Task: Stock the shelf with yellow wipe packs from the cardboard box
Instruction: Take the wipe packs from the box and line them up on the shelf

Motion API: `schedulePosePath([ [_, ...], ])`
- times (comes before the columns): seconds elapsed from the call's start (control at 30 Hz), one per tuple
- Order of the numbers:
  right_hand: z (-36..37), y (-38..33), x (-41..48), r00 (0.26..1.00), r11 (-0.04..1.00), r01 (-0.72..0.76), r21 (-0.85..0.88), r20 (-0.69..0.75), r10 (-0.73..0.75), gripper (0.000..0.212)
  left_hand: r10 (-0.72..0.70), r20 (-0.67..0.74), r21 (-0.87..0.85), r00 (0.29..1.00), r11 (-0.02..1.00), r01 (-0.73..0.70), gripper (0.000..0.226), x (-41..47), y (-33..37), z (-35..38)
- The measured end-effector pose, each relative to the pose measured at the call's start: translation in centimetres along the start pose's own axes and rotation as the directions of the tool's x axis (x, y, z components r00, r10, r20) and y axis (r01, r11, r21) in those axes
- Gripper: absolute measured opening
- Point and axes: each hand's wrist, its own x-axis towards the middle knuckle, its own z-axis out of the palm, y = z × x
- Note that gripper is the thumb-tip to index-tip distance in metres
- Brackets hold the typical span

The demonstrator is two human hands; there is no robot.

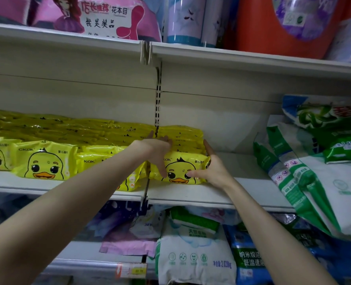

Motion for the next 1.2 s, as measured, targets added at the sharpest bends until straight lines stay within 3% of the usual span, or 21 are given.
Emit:
schedulePosePath([
  [0.53, 0.4, 0.1, -0.2, 0.998, 0.999, -0.046, 0.021, -0.03, 0.047, 0.104, -0.02, -0.039, -0.024, 0.999, 1.0, 0.019, 0.122, -0.2, -0.1, 0.0],
  [0.67, 0.0, -1.4, -1.3, 0.991, 0.992, -0.127, 0.011, -0.046, 0.128, 0.131, -0.02, -0.071, -0.14, 0.997, 0.99, 0.01, 0.125, -1.3, -0.5, -0.2],
  [0.93, 0.4, -5.5, -1.3, 0.995, 0.986, -0.027, -0.166, -0.1, 0.01, 0.099, -0.079, -0.25, -0.459, 0.965, 0.887, -0.046, 0.112, -5.9, -4.7, -1.4],
  [1.2, 6.9, -10.3, 0.4, 0.997, 0.951, 0.074, -0.301, 0.01, -0.074, 0.094, -0.136, -0.196, -0.436, 0.971, 0.899, 0.038, 0.114, -10.6, -11.2, 1.5],
])
